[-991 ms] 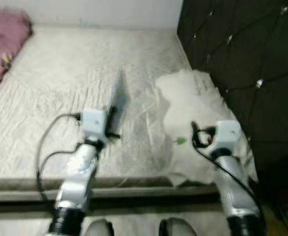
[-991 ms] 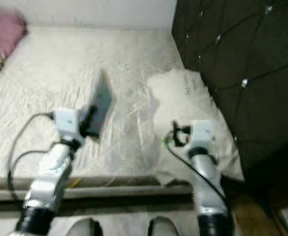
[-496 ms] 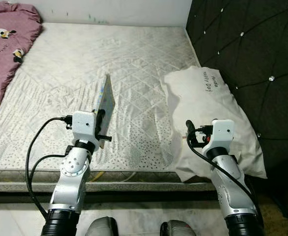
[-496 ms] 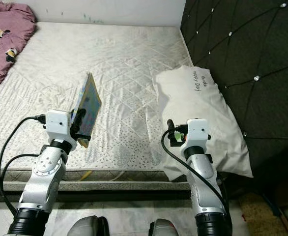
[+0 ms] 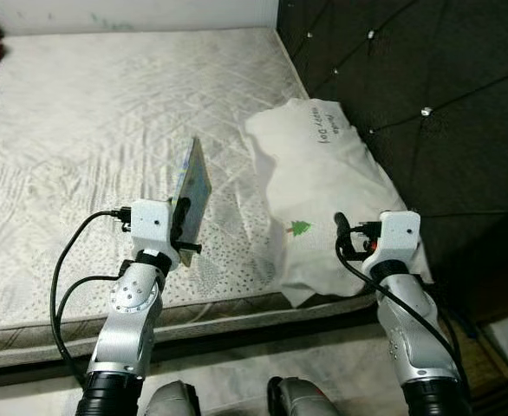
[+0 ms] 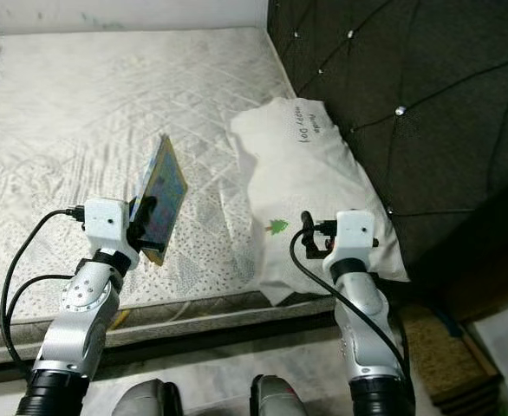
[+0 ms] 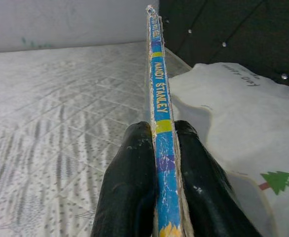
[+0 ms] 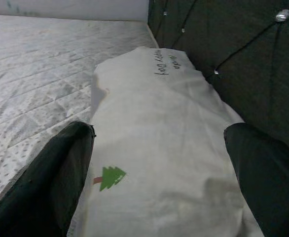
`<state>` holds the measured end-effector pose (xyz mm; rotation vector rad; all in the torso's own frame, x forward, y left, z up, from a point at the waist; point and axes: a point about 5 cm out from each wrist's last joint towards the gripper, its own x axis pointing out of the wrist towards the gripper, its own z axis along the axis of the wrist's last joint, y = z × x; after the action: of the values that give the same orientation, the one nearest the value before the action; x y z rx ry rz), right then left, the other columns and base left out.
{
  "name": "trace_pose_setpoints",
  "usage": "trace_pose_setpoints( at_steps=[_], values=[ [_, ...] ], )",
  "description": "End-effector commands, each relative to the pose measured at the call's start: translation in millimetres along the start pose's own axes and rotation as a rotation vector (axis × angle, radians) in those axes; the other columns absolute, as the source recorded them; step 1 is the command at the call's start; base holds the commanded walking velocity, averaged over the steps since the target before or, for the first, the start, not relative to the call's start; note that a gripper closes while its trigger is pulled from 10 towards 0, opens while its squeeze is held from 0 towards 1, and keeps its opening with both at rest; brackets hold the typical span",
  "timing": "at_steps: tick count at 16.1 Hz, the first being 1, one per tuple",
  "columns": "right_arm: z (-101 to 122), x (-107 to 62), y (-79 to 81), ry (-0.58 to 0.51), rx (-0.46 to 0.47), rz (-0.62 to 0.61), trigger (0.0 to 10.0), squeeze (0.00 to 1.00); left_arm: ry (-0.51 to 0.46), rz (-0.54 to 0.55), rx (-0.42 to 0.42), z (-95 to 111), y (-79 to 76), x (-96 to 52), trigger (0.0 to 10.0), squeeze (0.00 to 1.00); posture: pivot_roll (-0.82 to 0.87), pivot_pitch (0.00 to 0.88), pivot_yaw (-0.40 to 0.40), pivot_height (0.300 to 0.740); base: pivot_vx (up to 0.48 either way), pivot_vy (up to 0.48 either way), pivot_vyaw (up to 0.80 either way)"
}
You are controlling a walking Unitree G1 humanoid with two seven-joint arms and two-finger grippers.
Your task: Clean up the room
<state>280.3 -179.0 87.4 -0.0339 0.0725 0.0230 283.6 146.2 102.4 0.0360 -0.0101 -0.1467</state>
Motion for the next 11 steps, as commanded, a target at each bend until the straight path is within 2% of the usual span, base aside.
trace_pose_setpoints(
  at_steps=[1,7,11],
  values=[
    [2.1,0.0,-0.2,-0.008,-0.005,-0.003,10.0,0.0,-0.053,0.0,0.004,11.5,3.1,0.5,10.0,0.0,-0.05,0.08,-0.016,0.74,0.0,0.0,0.0],
    [2.0,0.2,-0.5,-0.009,-0.009,-0.003,10.0,0.0,-0.057,-0.017,-0.004,12.2,0.2,1.1,10.0,0.0,-0.05,0.078,-0.016,0.74,0.0,0.0,0.0],
    [2.5,0.8,-0.6,-0.008,-0.011,-0.003,10.0,0.0,-0.061,-0.022,-0.008,12.9,-1.1,1.8,10.0,0.0,-0.05,0.082,-0.018,0.74,0.263,0.0,0.0]
  ],
)
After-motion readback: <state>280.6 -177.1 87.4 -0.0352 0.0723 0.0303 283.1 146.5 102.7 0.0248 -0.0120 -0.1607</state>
